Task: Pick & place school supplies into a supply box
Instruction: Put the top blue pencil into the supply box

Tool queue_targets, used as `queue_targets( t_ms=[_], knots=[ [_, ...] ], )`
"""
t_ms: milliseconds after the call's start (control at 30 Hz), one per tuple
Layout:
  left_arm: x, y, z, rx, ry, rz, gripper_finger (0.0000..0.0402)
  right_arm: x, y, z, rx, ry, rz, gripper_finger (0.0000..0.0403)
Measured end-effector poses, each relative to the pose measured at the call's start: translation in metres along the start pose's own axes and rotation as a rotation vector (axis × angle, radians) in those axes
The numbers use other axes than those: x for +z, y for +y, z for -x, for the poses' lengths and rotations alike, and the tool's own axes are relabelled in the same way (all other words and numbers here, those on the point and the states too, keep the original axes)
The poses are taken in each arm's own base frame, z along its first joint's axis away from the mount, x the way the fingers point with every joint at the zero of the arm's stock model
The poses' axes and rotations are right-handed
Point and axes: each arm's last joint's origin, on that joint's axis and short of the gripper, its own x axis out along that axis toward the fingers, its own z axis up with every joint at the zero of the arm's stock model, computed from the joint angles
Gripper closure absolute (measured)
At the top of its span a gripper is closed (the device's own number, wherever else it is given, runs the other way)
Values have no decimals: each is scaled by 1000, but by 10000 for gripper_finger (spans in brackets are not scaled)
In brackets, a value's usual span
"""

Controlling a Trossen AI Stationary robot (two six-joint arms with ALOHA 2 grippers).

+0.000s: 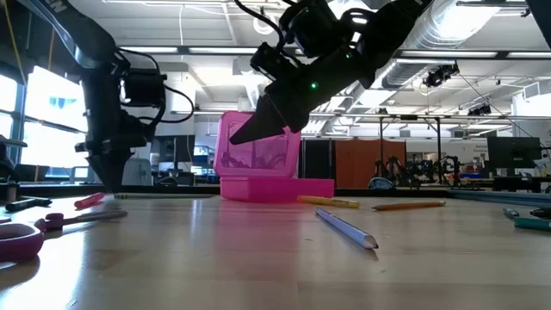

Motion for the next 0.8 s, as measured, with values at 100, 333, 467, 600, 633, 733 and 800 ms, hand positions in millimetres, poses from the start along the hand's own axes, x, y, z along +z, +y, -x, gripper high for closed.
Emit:
queue_targets(
  t_ms=[100,333,467,600,633,733,800],
  knots=[
    [1,0,-2,1,7,0,298,-1,0,0,2,9,0,354],
    [2,-1,-3,3,1,0,298,-2,1,0,5,21,0,351],
    [2,-1,-3,3,1,-16,298,-3,1,0,9,34,1,356],
    [2,-1,-3,3,0,-26,298,-3,1,0,9,35,0,355],
    [2,-1,-3,2,-2,-26,298,-3,1,0,9,35,1,354],
    [4,-1,-4,-4,-20,-39,298,-3,1,0,9,35,1,351],
    [6,-2,-6,-29,-37,-68,298,-3,1,0,9,35,1,350]
  ],
)
